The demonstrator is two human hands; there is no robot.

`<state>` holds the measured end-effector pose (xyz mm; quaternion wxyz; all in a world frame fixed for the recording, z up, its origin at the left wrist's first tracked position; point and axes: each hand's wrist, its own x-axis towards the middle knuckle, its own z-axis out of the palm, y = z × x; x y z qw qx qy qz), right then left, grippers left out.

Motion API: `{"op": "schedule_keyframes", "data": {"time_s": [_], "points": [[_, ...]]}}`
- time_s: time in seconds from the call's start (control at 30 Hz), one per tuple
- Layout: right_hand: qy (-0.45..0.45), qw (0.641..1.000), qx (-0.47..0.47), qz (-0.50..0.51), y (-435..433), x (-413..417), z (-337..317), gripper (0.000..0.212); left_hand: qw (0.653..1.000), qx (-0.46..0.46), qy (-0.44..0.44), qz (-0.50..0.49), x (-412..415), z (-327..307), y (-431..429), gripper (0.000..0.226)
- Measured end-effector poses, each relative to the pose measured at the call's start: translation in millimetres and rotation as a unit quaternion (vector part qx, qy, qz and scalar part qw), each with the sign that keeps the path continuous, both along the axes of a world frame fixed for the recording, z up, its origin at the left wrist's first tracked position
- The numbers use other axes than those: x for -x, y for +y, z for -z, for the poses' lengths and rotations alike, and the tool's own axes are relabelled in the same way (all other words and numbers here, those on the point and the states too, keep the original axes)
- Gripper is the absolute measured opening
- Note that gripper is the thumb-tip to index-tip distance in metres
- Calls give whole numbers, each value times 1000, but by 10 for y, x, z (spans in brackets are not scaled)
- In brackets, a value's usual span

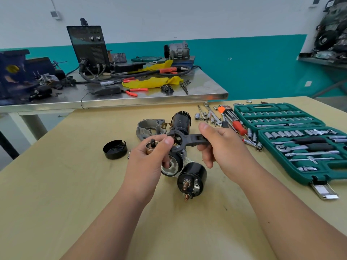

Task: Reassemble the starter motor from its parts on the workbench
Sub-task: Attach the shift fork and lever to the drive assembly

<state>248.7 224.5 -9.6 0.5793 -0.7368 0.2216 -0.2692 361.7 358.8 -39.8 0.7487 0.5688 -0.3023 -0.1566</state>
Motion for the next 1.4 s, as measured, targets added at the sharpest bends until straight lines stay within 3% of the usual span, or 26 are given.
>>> {"op": "schedule_keyframes", "data": {"time_s": [0.2,0.47,0.6,0.73,0.87,1.17,1.27,1.33,1.4], "points": [[7,998,-69,-10,-13,-42,20,54,1000,-6,-28,4,-3,11,17,34],[14,992,-112,-53,-41,-55,44,61,998,1,-65,14,-4,16,14,35],[-28,995,-54,-80,-70,-30,43,49,999,7,-35,1,4,2,15,33],[-102,989,24,-100,-119,9,11,9,1000,20,1,10,-6,-10,6,26],[-113,985,90,-89,-74,-5,23,21,999,29,6,43,-6,3,7,36],[-169,978,46,-111,38,-49,82,17,993,29,-57,95,53,-18,51,53],[-155,975,43,-153,55,-30,74,21,993,47,-47,99,90,-36,37,32],[-157,970,-18,-184,56,-34,67,28,992,69,-18,107,110,-60,34,23],[-178,965,-102,-163,40,-44,45,21,987,99,27,124,134,-79,33,24]]}}
